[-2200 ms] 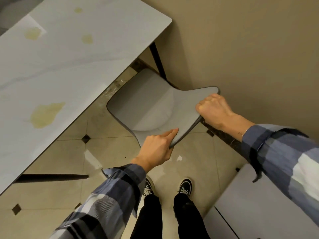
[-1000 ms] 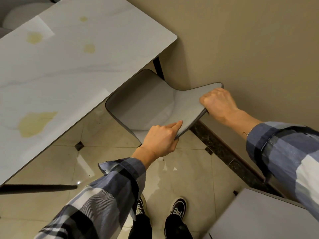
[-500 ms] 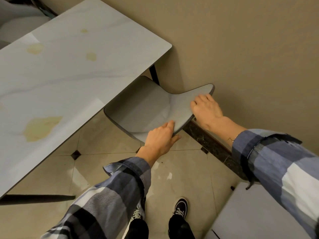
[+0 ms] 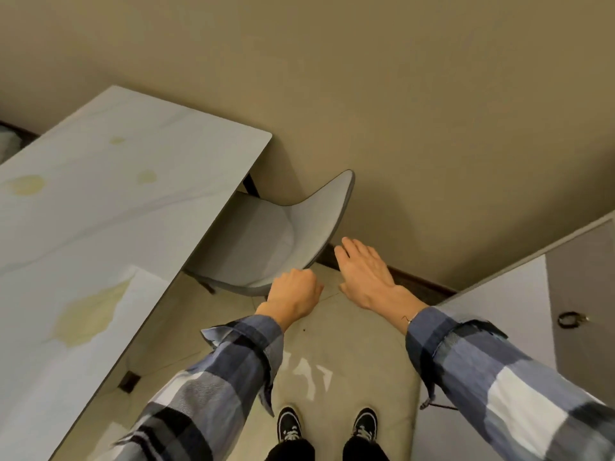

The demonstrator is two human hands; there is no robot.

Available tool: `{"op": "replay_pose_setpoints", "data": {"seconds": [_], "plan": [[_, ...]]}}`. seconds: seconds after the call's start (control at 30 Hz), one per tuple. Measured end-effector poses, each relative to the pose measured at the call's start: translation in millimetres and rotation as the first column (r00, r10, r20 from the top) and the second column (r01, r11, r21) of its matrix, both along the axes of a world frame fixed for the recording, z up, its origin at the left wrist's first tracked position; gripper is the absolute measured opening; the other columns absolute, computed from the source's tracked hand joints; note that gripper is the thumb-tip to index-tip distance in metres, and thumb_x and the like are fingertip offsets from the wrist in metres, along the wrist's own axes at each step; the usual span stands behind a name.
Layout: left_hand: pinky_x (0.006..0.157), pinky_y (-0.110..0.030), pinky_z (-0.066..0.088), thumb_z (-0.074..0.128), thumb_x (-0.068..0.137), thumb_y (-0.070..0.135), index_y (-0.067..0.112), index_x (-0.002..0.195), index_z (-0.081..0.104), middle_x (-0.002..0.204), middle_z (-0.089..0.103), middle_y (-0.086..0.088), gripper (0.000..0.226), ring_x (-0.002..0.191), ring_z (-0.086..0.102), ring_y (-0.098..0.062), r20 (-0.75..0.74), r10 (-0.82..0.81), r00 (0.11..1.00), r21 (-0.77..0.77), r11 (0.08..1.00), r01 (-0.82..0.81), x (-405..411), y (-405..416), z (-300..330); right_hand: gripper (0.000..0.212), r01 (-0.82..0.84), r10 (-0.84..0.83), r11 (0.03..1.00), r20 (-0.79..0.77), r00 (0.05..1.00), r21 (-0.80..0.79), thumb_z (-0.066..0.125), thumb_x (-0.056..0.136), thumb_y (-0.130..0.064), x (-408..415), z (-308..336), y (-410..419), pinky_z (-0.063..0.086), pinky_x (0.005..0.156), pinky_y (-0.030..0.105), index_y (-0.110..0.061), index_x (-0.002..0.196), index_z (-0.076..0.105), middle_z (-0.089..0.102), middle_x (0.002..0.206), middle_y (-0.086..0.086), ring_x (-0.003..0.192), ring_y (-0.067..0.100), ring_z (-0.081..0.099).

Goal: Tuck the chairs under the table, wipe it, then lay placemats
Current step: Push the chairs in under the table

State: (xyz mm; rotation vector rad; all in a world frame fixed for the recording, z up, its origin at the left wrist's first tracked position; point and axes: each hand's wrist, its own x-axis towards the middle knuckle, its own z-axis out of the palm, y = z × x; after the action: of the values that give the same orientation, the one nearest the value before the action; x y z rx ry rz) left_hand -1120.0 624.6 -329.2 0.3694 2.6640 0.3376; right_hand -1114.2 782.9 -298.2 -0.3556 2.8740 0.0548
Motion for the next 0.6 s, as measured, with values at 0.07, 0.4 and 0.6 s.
{"op": "replay_pose_setpoints", "data": {"seconds": [0.07, 0.4, 0.6], "plan": [[0.083, -0.043, 0.056, 0.047, 0.1, 0.041, 0.012, 0.097, 0.067, 0.097, 0.069, -0.01, 0.035, 0.088, 0.067, -0.03, 0.006, -0.023, 1.0, 0.001, 1.0, 0.023, 15.2, 1.7, 7.2, 0.067, 0.034, -0.034, 0.999, 0.005, 0.999, -0.009, 0.065, 0.087, -0.026, 23.0, 4.8, 0.7, 0.025, 0.116, 0.043, -0.007, 0.144, 0.034, 0.025, 0.156, 0.017, 0.144, 0.034, 0.022], [0.103, -0.048, 0.043, 0.044, 0.101, 0.047, 0.012, 0.104, 0.063, 0.101, 0.065, -0.007, 0.041, 0.094, 0.062, -0.026, 0.095, -0.061, 0.994, -0.022, 0.998, 0.063, 135.8, -8.1, 47.8, 0.067, 0.295, -0.294, 0.955, 0.045, 0.955, -0.034, 0.06, 0.087, -0.054, 160.9, 22.8, 1.2, 0.028, 0.113, 0.046, -0.012, 0.138, 0.048, 0.035, 0.15, 0.014, 0.14, 0.034, 0.027], [0.083, -0.04, 0.055, 0.046, 0.099, 0.053, 0.012, 0.102, 0.061, 0.099, 0.065, -0.006, 0.043, 0.084, 0.062, -0.021, 0.178, -0.166, 0.97, 0.007, 0.986, 0.167, 238.6, -31.9, 42.8, 0.066, 0.501, -0.479, 0.853, 0.159, 0.863, -0.147, 0.053, 0.088, -0.061, 295.3, 19.3, -29.9, 0.04, 0.1, 0.044, -0.012, 0.132, 0.053, 0.052, 0.133, 0.013, 0.12, 0.031, 0.047]]}}
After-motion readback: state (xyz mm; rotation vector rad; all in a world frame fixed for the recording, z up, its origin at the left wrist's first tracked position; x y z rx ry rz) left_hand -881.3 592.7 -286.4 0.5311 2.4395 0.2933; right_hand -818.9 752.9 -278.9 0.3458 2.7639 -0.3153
